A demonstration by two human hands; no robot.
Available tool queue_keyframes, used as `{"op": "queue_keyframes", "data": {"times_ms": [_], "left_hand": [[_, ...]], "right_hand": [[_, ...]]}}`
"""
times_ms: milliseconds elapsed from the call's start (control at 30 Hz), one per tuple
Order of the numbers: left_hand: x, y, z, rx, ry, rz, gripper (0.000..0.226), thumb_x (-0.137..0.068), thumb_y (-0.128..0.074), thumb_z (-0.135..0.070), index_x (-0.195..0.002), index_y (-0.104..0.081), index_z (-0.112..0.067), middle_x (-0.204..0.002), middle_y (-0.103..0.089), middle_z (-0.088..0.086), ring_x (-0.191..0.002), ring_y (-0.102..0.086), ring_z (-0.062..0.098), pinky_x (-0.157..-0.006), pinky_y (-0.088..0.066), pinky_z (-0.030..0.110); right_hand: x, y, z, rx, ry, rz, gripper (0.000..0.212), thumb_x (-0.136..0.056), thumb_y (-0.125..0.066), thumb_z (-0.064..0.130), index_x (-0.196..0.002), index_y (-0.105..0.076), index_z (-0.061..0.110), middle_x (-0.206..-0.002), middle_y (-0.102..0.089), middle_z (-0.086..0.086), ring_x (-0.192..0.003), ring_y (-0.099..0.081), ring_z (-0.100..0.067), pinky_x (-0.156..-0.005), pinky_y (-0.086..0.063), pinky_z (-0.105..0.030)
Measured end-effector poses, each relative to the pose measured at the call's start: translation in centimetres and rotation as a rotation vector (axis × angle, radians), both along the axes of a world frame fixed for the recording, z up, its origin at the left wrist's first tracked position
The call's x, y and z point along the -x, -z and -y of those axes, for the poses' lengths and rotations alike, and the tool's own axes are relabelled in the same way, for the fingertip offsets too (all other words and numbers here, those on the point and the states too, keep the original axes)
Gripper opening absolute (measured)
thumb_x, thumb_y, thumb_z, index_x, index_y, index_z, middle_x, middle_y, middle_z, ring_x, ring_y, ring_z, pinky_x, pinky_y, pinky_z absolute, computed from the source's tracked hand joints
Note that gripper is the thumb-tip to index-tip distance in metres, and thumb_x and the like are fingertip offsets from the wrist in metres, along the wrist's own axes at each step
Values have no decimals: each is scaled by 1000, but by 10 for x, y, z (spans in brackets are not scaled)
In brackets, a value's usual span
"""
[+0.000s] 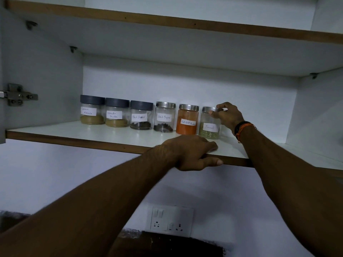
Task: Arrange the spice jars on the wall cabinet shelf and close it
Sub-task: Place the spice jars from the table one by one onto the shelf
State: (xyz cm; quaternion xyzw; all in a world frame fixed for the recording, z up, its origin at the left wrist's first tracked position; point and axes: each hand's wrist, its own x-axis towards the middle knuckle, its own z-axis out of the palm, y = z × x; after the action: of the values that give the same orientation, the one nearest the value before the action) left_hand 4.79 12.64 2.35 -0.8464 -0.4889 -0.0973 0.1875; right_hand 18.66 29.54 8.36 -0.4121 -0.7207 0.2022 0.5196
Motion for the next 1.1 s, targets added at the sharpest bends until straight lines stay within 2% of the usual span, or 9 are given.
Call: {"op": "queue_keyframes", "data": {"times_ms": [233,367,467,600,733,867,1100], "left_hand": [[0,-1,0,10,3,5,65,-100,-35,-60,-149,-42,-16,-136,-61,9,-117,-61,22,-100,-51,42],[1,-1,-2,4,-3,-4,65,-100,-34,-60,-148,-42,-17,-134,-62,9,-114,-62,21,-98,-52,41],[2,0,-4,4,0,2,65,-100,-35,-61,-149,-42,-17,-134,-62,8,-114,-61,22,-98,-51,41],[2,0,-5,13,3,10,66,-100,-35,-61,-150,-41,-18,-137,-60,8,-119,-59,21,-101,-49,40],[3,0,-5,12,-3,6,67,-99,-33,-63,-151,-40,-20,-138,-59,7,-121,-58,21,-102,-48,40],[3,2,-5,-12,-19,-19,67,-99,-28,-65,-151,-38,-23,-137,-59,5,-120,-58,21,-98,-47,37],[1,4,-2,-29,-60,-53,65,-100,-24,-63,-150,-36,-23,-138,-57,6,-120,-57,25,-87,-38,32]], "right_hand": [[4,-5,-2,25,42,92,49,-89,-75,29,-130,-57,9,-135,-57,-13,-124,-55,-34,-104,-50,-51],[7,-1,-3,-7,79,94,51,-90,-74,30,-133,-56,8,-135,-60,-15,-122,-57,-34,-104,-51,-47],[7,5,-2,-40,91,106,55,-93,-70,32,-140,-53,8,-141,-58,-15,-128,-55,-33,-110,-45,-41],[7,7,7,-83,130,142,67,-99,-61,37,-153,-36,7,-156,-43,-15,-143,-41,-33,-119,-33,-41],[0,8,23,-125,152,83,59,-99,-61,36,-146,-47,5,-149,-51,-15,-137,-48,-31,-114,-39,-39],[-13,16,48,-183,142,67,42,-97,-63,35,-129,-62,7,-133,-63,-11,-123,-57,-25,-97,-44,-30],[-53,45,115,-79,-11,-90,19,-91,-65,18,-107,-75,14,-106,-73,1,-106,-67,-19,-99,-55,-43]]}}
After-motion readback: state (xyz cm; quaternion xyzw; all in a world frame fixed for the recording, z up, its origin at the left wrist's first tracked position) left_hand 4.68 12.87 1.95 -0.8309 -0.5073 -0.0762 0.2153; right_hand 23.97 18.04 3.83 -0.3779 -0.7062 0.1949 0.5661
